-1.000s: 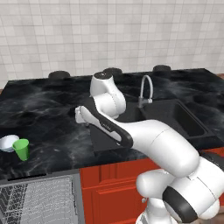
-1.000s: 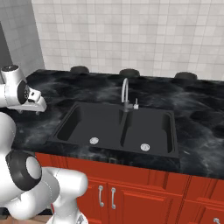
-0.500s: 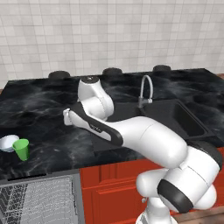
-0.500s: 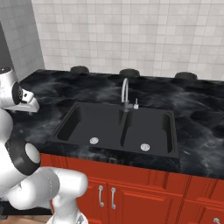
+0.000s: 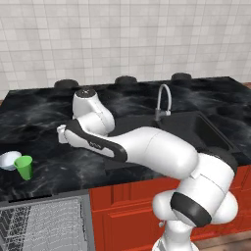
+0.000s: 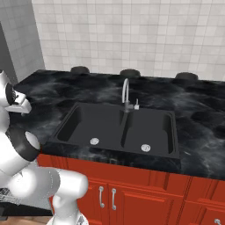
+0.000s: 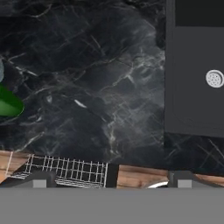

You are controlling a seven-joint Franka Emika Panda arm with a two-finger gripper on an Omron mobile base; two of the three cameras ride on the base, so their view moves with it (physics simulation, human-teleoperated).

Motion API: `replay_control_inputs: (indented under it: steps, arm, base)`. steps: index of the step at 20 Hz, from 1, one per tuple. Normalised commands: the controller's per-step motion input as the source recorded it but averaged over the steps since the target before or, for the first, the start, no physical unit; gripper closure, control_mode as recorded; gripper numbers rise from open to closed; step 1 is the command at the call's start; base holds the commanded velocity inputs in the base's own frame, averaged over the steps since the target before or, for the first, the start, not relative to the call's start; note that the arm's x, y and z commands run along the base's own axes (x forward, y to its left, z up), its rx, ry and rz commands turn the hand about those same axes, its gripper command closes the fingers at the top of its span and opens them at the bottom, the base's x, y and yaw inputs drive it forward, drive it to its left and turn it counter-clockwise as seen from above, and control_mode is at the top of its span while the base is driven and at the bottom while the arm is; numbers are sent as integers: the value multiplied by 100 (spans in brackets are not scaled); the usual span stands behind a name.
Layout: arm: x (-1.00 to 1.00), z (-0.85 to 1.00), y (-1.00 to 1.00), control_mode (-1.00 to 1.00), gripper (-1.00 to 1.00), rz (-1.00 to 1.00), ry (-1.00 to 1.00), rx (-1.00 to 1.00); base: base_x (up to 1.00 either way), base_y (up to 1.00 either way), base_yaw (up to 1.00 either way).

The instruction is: Pick up the cup and bowl from the counter, place them in the dishwasher, and close the dishwasher door.

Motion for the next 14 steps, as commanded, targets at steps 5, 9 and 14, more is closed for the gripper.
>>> replay_control_inputs:
  steps: [5,9,14]
  arm:
    - [10,-17,49,-100,-100,0,0,0]
    - [16,-17,47,-100,-100,0,0,0]
    - [14,-15,47,-100,-100,0,0,0]
  base:
    - [0,0,0]
    - [0,0,0]
    - [0,0,0]
